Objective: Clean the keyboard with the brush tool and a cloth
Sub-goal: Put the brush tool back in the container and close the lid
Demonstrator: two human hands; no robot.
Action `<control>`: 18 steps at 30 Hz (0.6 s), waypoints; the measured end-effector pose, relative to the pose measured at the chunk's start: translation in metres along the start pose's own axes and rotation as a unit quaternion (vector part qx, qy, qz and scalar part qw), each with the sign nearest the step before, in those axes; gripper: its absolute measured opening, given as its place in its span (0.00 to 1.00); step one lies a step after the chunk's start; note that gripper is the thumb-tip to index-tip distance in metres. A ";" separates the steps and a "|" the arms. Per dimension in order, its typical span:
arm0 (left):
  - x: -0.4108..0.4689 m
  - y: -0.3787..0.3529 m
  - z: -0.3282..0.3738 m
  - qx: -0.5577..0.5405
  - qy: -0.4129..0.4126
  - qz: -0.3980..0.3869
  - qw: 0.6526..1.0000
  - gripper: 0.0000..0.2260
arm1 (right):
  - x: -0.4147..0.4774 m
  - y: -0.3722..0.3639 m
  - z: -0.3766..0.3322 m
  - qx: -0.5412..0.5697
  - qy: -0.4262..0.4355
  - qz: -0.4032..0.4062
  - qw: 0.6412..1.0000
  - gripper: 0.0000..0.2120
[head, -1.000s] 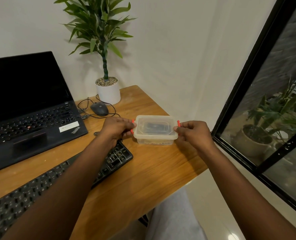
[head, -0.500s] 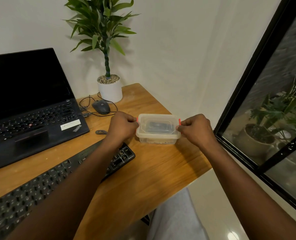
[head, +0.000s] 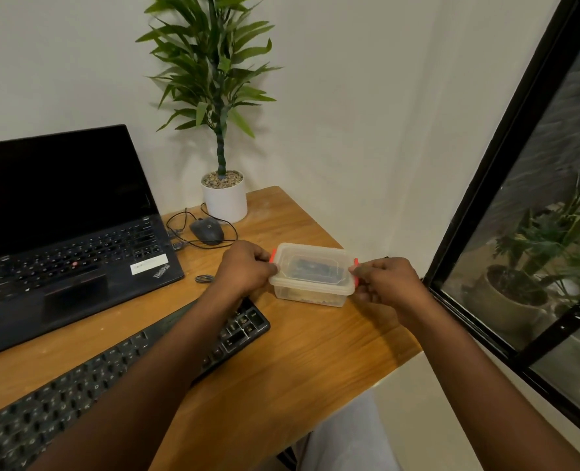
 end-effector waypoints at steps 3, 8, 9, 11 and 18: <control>0.020 0.009 0.012 0.007 -0.020 0.013 1.000 0.05 | -0.001 -0.005 -0.003 0.078 -0.022 -0.034 0.996 0.07; 0.062 0.014 0.031 0.024 -0.056 0.034 0.998 0.09 | 0.000 -0.028 -0.011 0.171 -0.050 -0.085 0.980 0.12; 0.072 0.012 0.032 0.025 -0.056 0.031 0.998 0.10 | 0.002 -0.033 -0.011 0.192 -0.058 -0.090 0.976 0.13; 0.088 0.004 0.032 0.028 -0.051 0.022 0.998 0.11 | 0.005 -0.040 -0.012 0.234 -0.072 -0.089 0.966 0.14; 0.116 -0.023 0.025 -0.001 -0.053 0.003 0.999 0.12 | 0.014 -0.051 -0.008 0.306 -0.132 -0.071 0.940 0.16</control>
Point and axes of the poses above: each hand's wrist, its own x-axis towards the middle knuckle, its own y-axis out of the back of the hand, z = x × y, the point moved 6 cm from there along x, towards the middle knuckle, and after that the axes turned 7 degrees about -x, right-handed, at the moved point
